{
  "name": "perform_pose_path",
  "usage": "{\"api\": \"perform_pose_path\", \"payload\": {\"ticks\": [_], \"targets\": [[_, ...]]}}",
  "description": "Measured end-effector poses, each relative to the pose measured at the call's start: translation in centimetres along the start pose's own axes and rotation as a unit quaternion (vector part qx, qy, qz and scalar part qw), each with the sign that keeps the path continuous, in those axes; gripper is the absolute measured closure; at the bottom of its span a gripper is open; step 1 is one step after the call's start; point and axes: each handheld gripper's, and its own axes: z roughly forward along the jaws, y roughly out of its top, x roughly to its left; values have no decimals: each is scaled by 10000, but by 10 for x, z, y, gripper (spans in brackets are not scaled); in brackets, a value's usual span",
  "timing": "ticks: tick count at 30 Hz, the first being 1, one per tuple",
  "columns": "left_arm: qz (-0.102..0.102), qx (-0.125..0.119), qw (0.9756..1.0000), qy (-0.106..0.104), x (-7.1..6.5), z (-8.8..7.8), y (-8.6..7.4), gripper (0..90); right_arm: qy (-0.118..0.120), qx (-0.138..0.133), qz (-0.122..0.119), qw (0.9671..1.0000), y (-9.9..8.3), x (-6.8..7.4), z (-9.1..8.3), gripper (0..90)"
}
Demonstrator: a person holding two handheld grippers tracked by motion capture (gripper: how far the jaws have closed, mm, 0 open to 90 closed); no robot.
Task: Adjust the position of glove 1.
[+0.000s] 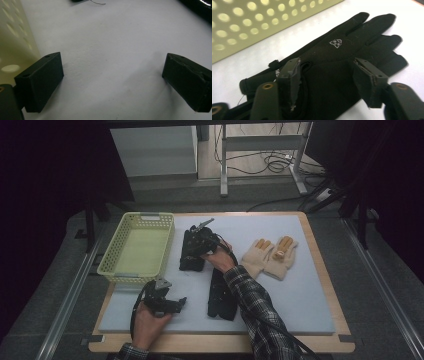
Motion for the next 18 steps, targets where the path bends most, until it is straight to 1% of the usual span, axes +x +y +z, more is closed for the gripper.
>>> {"api": "perform_pose_path", "payload": {"ticks": [1,3,4,5,6,8,10,12,13,16,18], "targets": [[-2,-1,10000,-1,0,0,0,34,-30,23,-60,10000,1,0,3,341],[-3,-2,10000,-2,0,0,0,35,-47,112,-91,9999,2,-1,8,334],[-3,-3,10000,0,0,0,0,34,-120,168,-138,9997,3,-1,11,340],[-4,-3,10000,0,0,0,0,34,-268,277,-231,9990,3,-1,15,352],[-3,-2,10000,0,0,0,0,34,-261,318,-247,9988,2,-1,17,378],[-2,-3,10000,2,0,0,0,34,-147,247,-37,9996,1,-5,18,438],[-1,-3,10000,3,0,0,0,34,-140,229,35,9996,1,-6,17,548],[-2,-3,10000,3,0,0,0,34,-150,254,10,9996,3,-3,14,716],[-2,-3,10000,3,0,0,0,34,-154,283,-16,9995,4,0,14,755],[-2,-1,10000,2,0,0,0,34,-253,336,-105,9991,5,5,14,794],[23,21,10000,1,0,0,0,34,-239,282,-34,9993,4,5,13,798]]}}
